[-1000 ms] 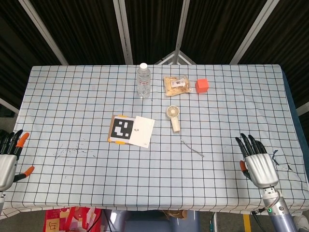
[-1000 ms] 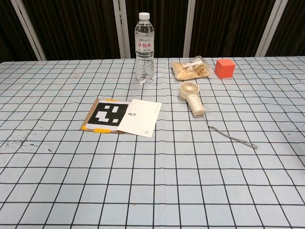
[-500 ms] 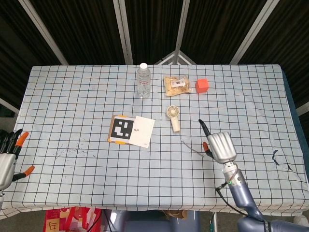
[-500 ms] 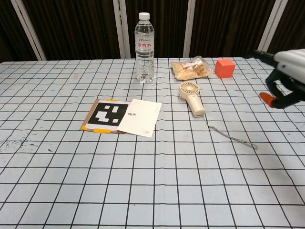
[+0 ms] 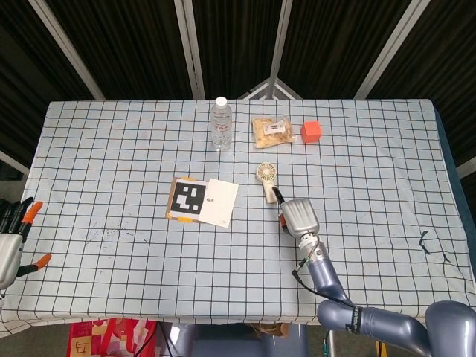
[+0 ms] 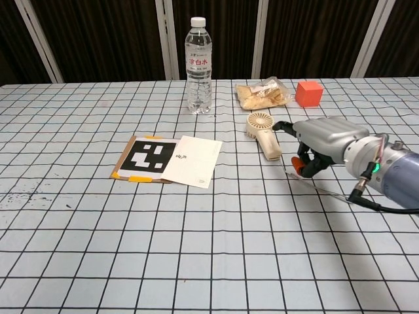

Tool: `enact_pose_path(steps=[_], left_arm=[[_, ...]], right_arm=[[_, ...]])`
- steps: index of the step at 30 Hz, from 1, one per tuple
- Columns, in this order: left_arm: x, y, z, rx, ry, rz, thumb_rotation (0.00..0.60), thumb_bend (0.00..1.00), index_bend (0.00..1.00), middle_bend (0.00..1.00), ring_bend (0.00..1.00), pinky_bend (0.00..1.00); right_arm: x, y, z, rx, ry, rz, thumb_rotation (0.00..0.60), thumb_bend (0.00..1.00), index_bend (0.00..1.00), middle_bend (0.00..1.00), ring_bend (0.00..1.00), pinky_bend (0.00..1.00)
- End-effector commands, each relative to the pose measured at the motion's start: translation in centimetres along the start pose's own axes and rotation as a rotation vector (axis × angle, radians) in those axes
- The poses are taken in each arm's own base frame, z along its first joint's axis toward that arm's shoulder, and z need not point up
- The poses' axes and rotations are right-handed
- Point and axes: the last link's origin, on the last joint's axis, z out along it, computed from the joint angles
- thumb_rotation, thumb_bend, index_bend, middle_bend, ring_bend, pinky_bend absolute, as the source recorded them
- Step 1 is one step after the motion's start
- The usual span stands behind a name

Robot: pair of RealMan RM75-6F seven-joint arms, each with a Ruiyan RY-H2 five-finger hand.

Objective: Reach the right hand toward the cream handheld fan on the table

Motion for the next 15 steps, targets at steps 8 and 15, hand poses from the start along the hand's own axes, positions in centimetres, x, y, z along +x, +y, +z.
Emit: enact_pose_path(steps=[8, 15], left_arm=[[0.0, -0.1, 0.1, 0.009, -0.010, -0.006, 0.600, 0.09, 0.00, 0.00, 0.00, 0.00], [0.0, -0.1, 0.2, 0.016, -0.011, -0.005, 0.600, 0.09, 0.00, 0.00, 0.00, 0.00]], right_arm=[[-0.6, -0.9, 2.0, -0.020, -0.019, 0.017, 0.600, 0.64, 0.00, 0.79, 0.89, 0.95], [-0.5, -1.3, 2.6, -0.021, -0.015, 0.029, 0.600, 0.64, 0.00, 0.79, 0.89, 0.95]])
